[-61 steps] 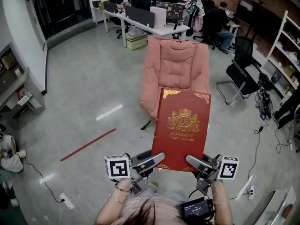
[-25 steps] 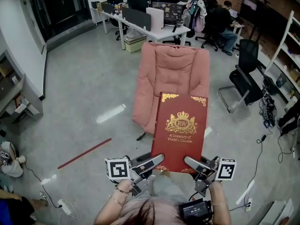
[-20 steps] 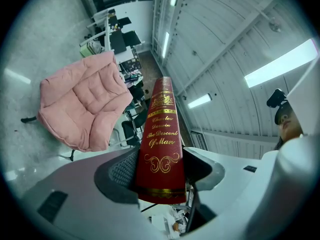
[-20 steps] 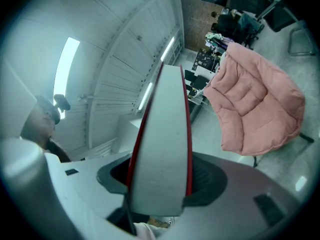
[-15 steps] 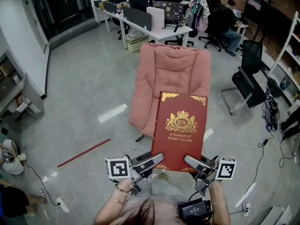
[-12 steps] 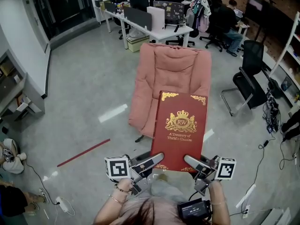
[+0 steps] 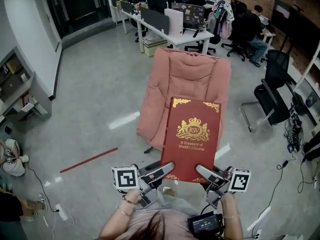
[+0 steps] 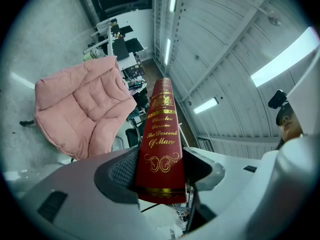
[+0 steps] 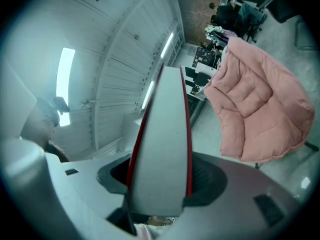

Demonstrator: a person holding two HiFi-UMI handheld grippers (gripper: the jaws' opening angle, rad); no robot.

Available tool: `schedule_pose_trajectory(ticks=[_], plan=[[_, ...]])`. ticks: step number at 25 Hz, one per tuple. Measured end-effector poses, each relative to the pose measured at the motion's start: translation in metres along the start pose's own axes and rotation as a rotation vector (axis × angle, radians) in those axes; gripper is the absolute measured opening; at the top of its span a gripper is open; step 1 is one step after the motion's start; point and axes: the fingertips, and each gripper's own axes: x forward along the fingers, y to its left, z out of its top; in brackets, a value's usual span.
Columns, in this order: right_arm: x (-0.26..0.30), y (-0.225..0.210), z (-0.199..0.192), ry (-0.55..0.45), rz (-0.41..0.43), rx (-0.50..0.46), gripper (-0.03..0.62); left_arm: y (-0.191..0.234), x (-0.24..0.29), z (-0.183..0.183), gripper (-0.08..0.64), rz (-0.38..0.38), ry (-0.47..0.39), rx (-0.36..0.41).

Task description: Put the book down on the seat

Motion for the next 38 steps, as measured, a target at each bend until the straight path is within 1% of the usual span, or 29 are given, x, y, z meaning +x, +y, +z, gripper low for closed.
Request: schedule_pose_trajectory(ticks=[4,7,9,12,16,19,21,24,27,29,32,36,38], plan=[[0.003,-0.005,0.002,0.009,0.001,-0.005,0.262,0.001,0.001,0.005,0.261,0.002,0.003,0.018],[0.004,-0.007,0.004,0.01,0.009,0.006,0.262,0.002,0.004,0.007,0.259,-0.012,0.002,0.038],[0.007,-0.01,0.001,0.021,0.003,0.0,0.262,0.007,0.001,0.007,0.261,-0.004,-0.005,0.025],[0.013,-0.016,0.0,0.034,-0.001,0.006,0.262,0.012,-0.001,0.012,0.261,-0.011,-0.012,0.038],[0.021,-0.023,0.005,0.046,-0.007,0.004,0.262,0.023,0.001,0.017,0.261,0.001,-0.001,0.003],[0.023,-0.03,0.005,0.041,-0.016,0.006,0.262,0.028,0.006,0.022,0.261,-0.025,0.012,0.036],[0.023,-0.037,0.007,0.035,-0.025,0.013,0.262,0.032,0.011,0.025,0.259,-0.025,0.019,0.051],[0.031,-0.046,0.019,0.024,-0.04,0.033,0.262,0.038,0.019,0.04,0.259,-0.01,0.034,0.04],[0.042,-0.056,0.028,0.017,-0.053,0.054,0.262,0.048,0.024,0.054,0.259,0.001,0.045,0.009],[0.046,-0.064,0.029,0.015,-0.062,0.069,0.262,0.057,0.027,0.056,0.259,0.005,0.05,-0.015],[0.048,-0.075,0.031,0.016,-0.073,0.087,0.262,0.066,0.032,0.06,0.261,0.012,0.063,-0.017],[0.054,-0.089,0.035,0.022,-0.086,0.108,0.262,0.08,0.037,0.065,0.261,0.028,0.073,-0.06],[0.056,-0.097,0.038,0.023,-0.093,0.119,0.262,0.086,0.042,0.069,0.261,0.026,0.078,-0.057]])
